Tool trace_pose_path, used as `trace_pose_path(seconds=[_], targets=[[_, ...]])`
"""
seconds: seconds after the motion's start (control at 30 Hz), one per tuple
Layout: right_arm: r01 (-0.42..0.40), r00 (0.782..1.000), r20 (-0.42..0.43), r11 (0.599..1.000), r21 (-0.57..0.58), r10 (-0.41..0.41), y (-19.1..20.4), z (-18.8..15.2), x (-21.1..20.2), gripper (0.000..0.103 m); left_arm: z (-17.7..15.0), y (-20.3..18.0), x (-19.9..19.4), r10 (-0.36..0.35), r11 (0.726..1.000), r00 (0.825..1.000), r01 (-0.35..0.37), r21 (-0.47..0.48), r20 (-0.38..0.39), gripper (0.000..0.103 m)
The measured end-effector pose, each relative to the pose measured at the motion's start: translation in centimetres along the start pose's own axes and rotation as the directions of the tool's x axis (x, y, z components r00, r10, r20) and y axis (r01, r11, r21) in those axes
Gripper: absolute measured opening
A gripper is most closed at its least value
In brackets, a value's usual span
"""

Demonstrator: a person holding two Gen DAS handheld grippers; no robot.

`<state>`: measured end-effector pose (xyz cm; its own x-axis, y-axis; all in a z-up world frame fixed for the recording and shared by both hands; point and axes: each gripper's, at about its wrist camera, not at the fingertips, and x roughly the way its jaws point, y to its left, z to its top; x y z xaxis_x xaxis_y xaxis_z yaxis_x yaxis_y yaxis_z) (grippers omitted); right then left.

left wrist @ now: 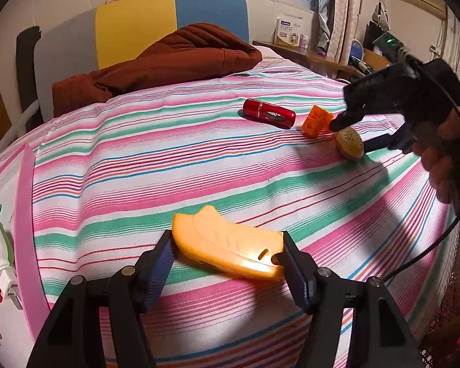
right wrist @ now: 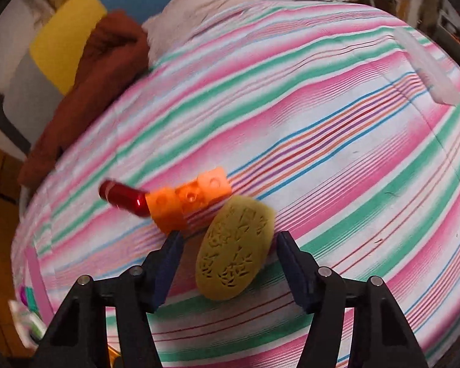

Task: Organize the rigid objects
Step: 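Hold the yellow cheese piece with the left gripper while the right gripper grasps the yellow oval sponge, then carry the cheese piece over the tray with the left gripper while the right gripper holds the sponge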

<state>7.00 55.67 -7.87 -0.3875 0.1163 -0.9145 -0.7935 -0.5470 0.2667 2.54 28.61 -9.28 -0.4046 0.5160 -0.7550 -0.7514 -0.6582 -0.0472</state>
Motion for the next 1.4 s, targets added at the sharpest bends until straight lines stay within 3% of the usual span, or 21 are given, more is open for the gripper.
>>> trace_pose_path(seconds=[0.07, 0.13, 0.2, 0.37, 0.5, 0.8, 1.03, 1.17, 1.27, 1.4], targets=[[0.036, 0.999, -0.001, 0.998, -0.044, -0.036, 0.6, 0.0, 0.3, 0.064, 0.0, 0.1, 0.0, -0.003, 1.000, 1.000, 0.003, -0.003, 0.000, 0.067], [0.097, 0.995, 0.013, 0.992, -0.081, -0.096, 1.1, -0.2, 0.4, 0.050, 0.0, 0.1, -0.1, -0.002, 1.000, 1.000, 0.002, -0.002, 0.001, 0.067], [0.125, 0.992, 0.026, 0.987, -0.101, -0.123, 1.4, -0.5, 0.3, 0.048, 0.0, 0.1, -0.1, -0.003, 1.000, 1.000, 0.003, -0.003, 0.001, 0.067], [0.167, 0.986, 0.034, 0.971, -0.171, -0.164, 2.4, -1.2, 0.6, 0.047, 0.0, 0.2, -0.2, -0.006, 1.000, 1.000, 0.006, -0.007, 0.001, 0.067], [0.141, 0.990, 0.027, 0.979, -0.146, -0.138, 1.8, -1.0, 0.5, 0.047, -0.1, 0.1, -0.2, -0.004, 1.000, 1.000, 0.004, -0.005, 0.000, 0.067], [0.171, 0.985, 0.046, 0.969, -0.178, -0.166, 2.1, -1.7, 0.1, 0.046, -0.1, 0.2, -0.4, -0.002, 1.000, 1.000, 0.002, -0.004, 0.001, 0.067], [0.049, 0.998, -0.027, 0.942, -0.333, -0.061, 5.0, -4.2, -0.2, 0.046, -0.1, 0.2, -0.4, -0.006, 1.000, 1.000, 0.006, -0.007, 0.002, 0.067], [-0.134, 0.990, -0.107, 0.882, -0.451, 0.096, 7.8, -5.9, -0.3, 0.045, -0.1, 0.1, -0.4, -0.003, 1.000, 1.000, 0.003, -0.004, 0.002, 0.067], [-0.056, 0.998, -0.057, 0.819, -0.571, 0.029, 9.8, -6.6, 0.5, 0.045, -0.1, 0.1, -0.3, -0.002, 1.000, 1.000, 0.002, -0.004, 0.002, 0.067], [-0.086, 0.996, -0.065, 0.835, -0.543, 0.060, 9.4, -5.7, 1.1, 0.046, -0.1, 0.1, -0.3, -0.002, 1.000, 1.000, 0.003, -0.004, 0.002, 0.067]])
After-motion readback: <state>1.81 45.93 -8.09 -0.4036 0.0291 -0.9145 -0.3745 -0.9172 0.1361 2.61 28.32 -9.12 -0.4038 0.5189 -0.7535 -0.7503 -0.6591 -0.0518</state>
